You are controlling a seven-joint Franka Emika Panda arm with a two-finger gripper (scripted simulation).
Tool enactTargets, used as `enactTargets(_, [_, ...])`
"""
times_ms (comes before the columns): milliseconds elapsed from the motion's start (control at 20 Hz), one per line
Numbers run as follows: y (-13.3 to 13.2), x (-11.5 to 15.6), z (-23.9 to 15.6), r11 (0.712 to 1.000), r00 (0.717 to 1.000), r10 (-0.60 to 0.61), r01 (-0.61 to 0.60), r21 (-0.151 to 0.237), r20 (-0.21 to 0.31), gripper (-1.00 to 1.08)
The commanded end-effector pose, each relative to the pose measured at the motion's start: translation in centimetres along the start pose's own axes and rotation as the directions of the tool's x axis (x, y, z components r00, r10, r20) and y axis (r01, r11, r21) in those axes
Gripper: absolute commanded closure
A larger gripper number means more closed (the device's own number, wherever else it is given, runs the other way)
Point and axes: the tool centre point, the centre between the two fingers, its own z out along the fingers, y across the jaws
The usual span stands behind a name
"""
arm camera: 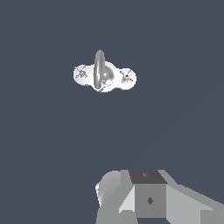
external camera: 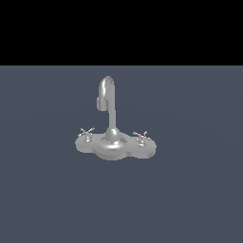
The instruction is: Turn on the faucet by rotating a designated handle.
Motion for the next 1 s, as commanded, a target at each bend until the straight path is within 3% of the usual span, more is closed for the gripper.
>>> enactTargets(0, [-1.0, -0.1, 1.9, 0.999, 0.999, -0.032, 0.032, -0.006, 0.033, 0.63])
enactTargets(50, [-0.7, -0.1, 2.8, 0.999, 0.996, -0.051, 0.051, -0.004, 0.066, 0.35])
enactTargets(150, [-2.8, 0.0, 7.7, 0.998, 0.984, -0.062, 0.063, -0.003, 0.166, 0.18])
enactTargets(200, [-3.1, 0.2, 8.5, 0.994, 0.981, -0.109, 0.107, 0.019, 0.163, 0.21])
enactTargets(250, [-3.5, 0.5, 10.1, 0.998, 0.978, -0.067, 0.066, 0.015, 0.195, 0.24])
enactTargets(300, [-3.9, 0.3, 12.6, 0.999, 0.973, -0.032, 0.034, -0.002, 0.230, 0.11])
enactTargets(350, [-3.6, 0.4, 13.8, 1.000, 0.967, 0.004, -0.011, 0.026, 0.254, 0.03])
enactTargets(400, [-4.0, 0.2, 16.5, 1.000, 0.960, 0.005, -0.006, 0.005, 0.281, 0.04])
enactTargets(450, [-4.8, 0.6, 17.8, 1.000, 0.955, 0.004, -0.009, 0.016, 0.295, 0.09])
enactTargets(500, [-4.0, 0.9, 19.4, 0.998, 0.948, 0.054, -0.063, 0.018, 0.314, 0.15])
enactTargets(600, [-3.9, 2.4, 21.1, 0.984, 0.937, 0.144, -0.171, 0.059, 0.319, 0.43])
enactTargets(650, [-7.4, 2.2, 22.3, 0.993, 0.943, 0.085, -0.108, 0.054, 0.323, 0.51])
enactTargets(750, [-8.7, 3.5, 24.3, 0.985, 0.936, 0.143, -0.167, 0.047, 0.322, 0.63])
enactTargets(800, [-9.0, 5.1, 24.4, 0.975, 0.933, 0.181, -0.212, 0.070, 0.310, 0.72])
enactTargets(850, [-10.5, 5.7, 25.2, 0.974, 0.934, 0.179, -0.212, 0.077, 0.308, 0.73])
enactTargets(900, [-11.9, 7.2, 25.3, 0.967, 0.936, 0.201, -0.237, 0.096, 0.289, 0.45])
enactTargets(950, [-12.7, 7.4, 26.4, 0.954, 0.922, 0.242, -0.283, 0.099, 0.302, 0.33])
